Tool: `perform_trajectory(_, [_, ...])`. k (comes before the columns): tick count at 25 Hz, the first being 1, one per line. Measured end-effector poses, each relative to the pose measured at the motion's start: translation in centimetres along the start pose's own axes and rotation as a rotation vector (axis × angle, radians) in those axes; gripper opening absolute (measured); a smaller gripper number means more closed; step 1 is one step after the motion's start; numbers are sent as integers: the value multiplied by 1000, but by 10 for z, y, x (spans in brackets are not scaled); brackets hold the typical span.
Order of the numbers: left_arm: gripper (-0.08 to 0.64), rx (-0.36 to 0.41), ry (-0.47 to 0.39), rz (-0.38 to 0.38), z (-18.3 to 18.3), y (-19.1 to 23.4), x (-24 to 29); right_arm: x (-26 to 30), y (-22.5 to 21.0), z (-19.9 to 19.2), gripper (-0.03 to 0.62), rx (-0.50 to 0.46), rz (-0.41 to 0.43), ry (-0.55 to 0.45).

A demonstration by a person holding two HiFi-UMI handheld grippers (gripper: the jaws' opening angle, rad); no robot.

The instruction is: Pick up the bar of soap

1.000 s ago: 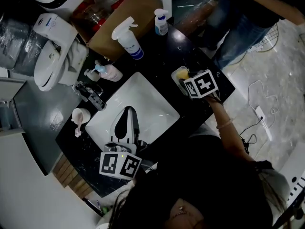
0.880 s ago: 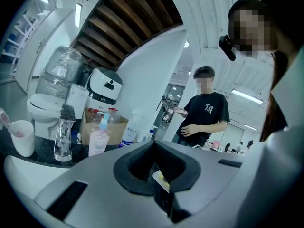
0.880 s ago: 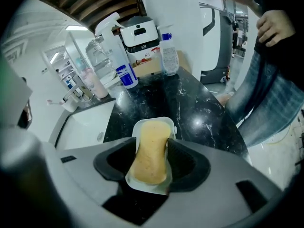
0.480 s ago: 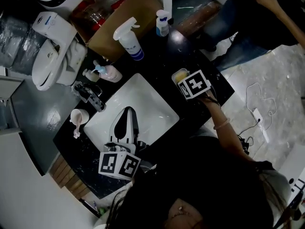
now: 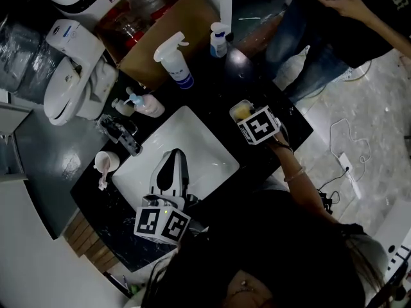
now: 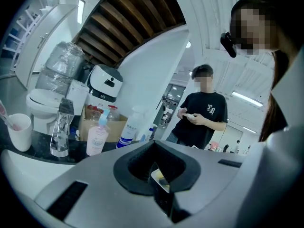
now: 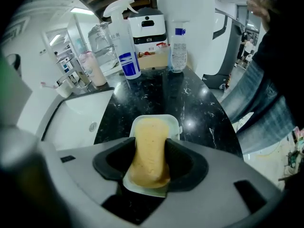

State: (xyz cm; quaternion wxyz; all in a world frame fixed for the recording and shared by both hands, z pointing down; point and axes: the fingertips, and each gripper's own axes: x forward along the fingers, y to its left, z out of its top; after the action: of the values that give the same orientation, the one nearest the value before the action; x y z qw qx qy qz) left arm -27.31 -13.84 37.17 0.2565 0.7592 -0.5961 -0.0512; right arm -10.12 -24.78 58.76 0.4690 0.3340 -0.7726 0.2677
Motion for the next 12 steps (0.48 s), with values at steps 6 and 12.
perform_trajectory(6, [5,20,-15,8,4,-5,-4,-4,-1,-2,202,-36,14,-44])
perform_trajectory(12, [5,47,-12,5,5,-15,-4,-18,4,-1,202,-8,72,-127])
